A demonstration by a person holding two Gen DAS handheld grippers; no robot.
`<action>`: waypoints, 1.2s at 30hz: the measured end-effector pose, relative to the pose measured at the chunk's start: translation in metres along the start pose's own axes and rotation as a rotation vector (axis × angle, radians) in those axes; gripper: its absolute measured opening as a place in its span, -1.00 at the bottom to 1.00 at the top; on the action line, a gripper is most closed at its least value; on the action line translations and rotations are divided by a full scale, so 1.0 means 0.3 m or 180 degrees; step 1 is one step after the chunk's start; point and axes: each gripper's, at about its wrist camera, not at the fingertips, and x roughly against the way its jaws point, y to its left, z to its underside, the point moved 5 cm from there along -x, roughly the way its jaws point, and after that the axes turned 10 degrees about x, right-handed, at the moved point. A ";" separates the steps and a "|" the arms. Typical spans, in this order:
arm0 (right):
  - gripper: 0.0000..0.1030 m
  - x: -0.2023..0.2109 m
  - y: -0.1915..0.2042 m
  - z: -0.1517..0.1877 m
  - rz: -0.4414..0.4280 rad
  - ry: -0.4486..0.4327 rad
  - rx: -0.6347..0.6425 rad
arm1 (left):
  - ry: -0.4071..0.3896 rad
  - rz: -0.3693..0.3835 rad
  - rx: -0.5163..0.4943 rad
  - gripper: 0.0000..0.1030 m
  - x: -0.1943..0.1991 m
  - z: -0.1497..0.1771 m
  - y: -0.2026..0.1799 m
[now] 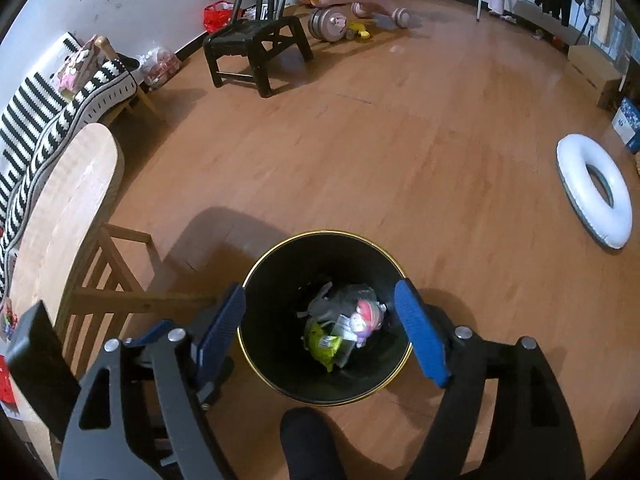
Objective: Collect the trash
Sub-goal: 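Carry the snack bag and toy to the black bin and open both tools, then return both tools to the table above the remaining trash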
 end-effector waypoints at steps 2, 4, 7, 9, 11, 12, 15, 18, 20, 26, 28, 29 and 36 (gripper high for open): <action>0.48 0.010 0.024 -0.008 -0.0005 -0.0041 0.0024 | -0.0065 -0.0037 0.0029 0.76 0.032 -0.007 0.016; 0.53 0.031 0.070 -0.023 -0.0040 -0.0115 0.0093 | -0.0153 -0.0123 0.0066 0.78 0.094 -0.008 0.054; 0.58 0.068 0.185 -0.048 -0.0163 -0.0247 0.0272 | -0.0266 -0.0227 0.0114 0.79 0.193 -0.030 0.123; 0.62 0.105 0.286 -0.062 -0.0233 -0.0378 0.0433 | -0.0375 -0.0327 0.0156 0.80 0.270 -0.042 0.178; 0.65 0.136 0.377 -0.071 -0.0314 -0.0465 0.0579 | -0.0505 -0.0450 0.0260 0.81 0.372 -0.056 0.258; 0.65 0.153 0.436 -0.073 -0.0383 -0.0512 0.0668 | -0.0562 -0.0499 0.0314 0.82 0.421 -0.060 0.294; 0.65 0.202 0.616 -0.067 -0.0604 -0.0626 0.0893 | -0.0779 -0.0710 0.0430 0.83 0.608 -0.065 0.428; 0.65 0.228 0.776 -0.058 -0.0797 -0.0657 0.1079 | -0.0923 -0.0925 0.0493 0.83 0.760 -0.042 0.537; 0.65 0.241 0.915 -0.040 -0.0934 -0.0649 0.1236 | -0.1017 -0.1105 0.0542 0.83 0.880 -0.008 0.631; 0.65 0.284 1.297 0.031 -0.1278 -0.0654 0.1639 | -0.1229 -0.1583 0.0746 0.83 1.212 0.131 0.894; 0.65 0.309 1.435 0.077 -0.1402 -0.0664 0.1786 | -0.1303 -0.1730 0.0850 0.84 1.324 0.194 0.984; 0.65 0.316 1.497 0.099 -0.1453 -0.0670 0.1868 | -0.1324 -0.1776 0.0880 0.84 1.356 0.213 1.010; 0.65 0.322 1.838 0.251 -0.1622 -0.0597 0.2474 | -0.1413 -0.2155 0.1285 0.85 1.588 0.372 1.297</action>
